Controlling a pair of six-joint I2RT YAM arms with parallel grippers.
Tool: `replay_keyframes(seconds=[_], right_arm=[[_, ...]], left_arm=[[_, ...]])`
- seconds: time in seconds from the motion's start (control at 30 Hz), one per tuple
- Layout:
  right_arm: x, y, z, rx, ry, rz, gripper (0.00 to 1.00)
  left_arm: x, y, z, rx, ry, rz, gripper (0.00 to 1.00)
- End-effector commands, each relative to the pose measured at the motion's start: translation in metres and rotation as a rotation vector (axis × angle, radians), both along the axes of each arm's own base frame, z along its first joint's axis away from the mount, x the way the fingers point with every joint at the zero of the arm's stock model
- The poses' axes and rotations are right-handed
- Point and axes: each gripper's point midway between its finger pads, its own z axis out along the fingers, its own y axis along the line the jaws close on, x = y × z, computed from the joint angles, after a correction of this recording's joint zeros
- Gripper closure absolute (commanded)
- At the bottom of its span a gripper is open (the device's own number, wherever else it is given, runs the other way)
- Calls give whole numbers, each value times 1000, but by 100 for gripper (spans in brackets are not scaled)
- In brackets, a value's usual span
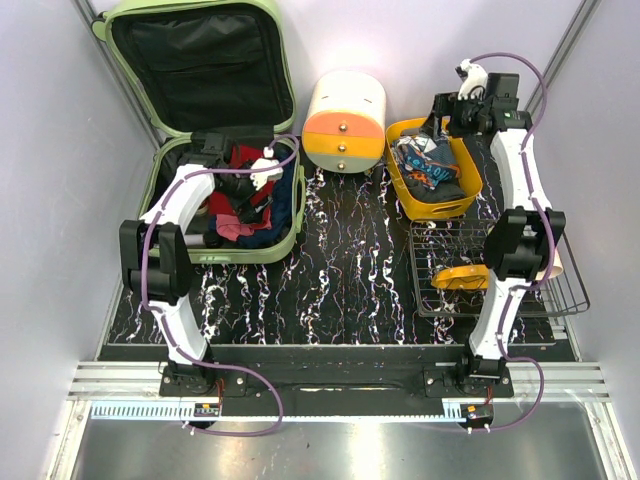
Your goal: Open, take out, and arrange the luggage
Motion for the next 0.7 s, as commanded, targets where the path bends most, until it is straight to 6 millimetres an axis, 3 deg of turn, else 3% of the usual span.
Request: replay_keyframes(seconds=[0.0,0.07,0.1,0.17,0.2,0.27,0.3,0.4,0.5,0.53,0.6,0.63,0.67], right_arm=[[-17,40,50,98,-78,81,5],[-23,50,54,121,-76,102,5],[-29,74,61,126,-90,147,4],[-36,92,57,128,-86,187,4],[-41,109,60,127,-103,224,4],[-44,125,54,127,-115,258,4],[-48,133,55,128,-124,276,4],[-57,164,47,141,-127,338,4],[-63,194,43,158,-143,390,4],[-69,210,37,162,-142,422,4],[-68,227,42,153,-234,464,4],[-71,234,31,141,-244,483,3],[-73,252,42,140,-338,523,2]], left_arm=[[1,12,-10,91,-25,-115,9],[0,19,-21,127,-5,-117,7],[1,21,-25,140,-1,-119,6],[2,24,-30,155,8,-114,8],[3,27,-29,146,9,-104,15],[9,25,-20,100,1,-76,25],[11,24,-16,75,-2,-62,38],[22,20,6,-31,-18,-13,51],[30,18,19,-105,-14,35,73],[34,17,26,-132,-15,57,85],[37,18,33,-169,-8,85,92],[38,13,40,-205,-14,77,96],[38,12,44,-221,-12,79,97]])
